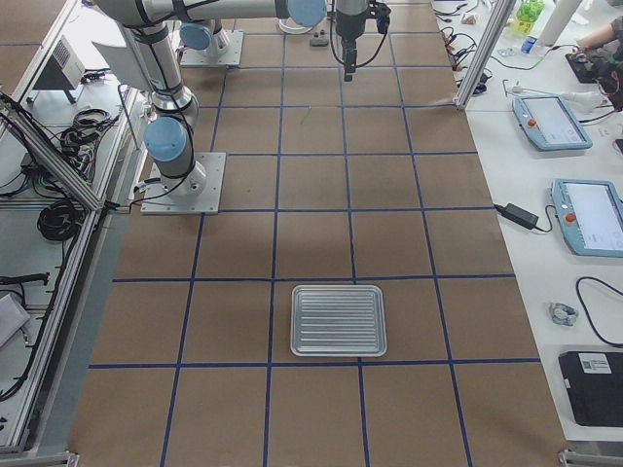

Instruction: Place bearing gear from tray to pile

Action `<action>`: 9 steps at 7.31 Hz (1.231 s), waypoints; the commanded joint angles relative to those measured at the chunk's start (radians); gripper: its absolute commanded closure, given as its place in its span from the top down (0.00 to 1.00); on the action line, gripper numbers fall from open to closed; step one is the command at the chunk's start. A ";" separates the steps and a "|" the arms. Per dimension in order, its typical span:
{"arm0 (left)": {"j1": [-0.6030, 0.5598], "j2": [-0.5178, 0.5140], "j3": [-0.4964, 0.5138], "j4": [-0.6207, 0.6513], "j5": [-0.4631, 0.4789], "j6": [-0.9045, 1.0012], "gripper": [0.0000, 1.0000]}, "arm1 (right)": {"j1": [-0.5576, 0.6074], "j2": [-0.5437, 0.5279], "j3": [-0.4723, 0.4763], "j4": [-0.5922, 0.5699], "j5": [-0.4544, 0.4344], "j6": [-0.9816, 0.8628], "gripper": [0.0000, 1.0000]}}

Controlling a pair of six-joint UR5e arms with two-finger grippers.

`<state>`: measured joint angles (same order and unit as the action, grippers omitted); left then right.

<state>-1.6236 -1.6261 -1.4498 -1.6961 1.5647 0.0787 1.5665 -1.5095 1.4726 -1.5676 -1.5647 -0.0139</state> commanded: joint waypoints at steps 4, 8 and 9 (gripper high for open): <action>0.005 0.038 -0.052 0.095 -0.011 -0.013 1.00 | 0.000 0.000 0.000 0.000 0.000 0.000 1.00; 0.005 0.041 -0.054 0.095 -0.006 -0.004 1.00 | 0.000 0.000 0.000 -0.002 0.000 -0.001 1.00; 0.007 0.043 -0.054 0.095 -0.006 -0.002 1.00 | 0.001 0.000 0.000 -0.002 0.000 0.000 1.00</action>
<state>-1.6180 -1.5842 -1.5032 -1.6015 1.5584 0.0746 1.5673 -1.5094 1.4726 -1.5687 -1.5646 -0.0144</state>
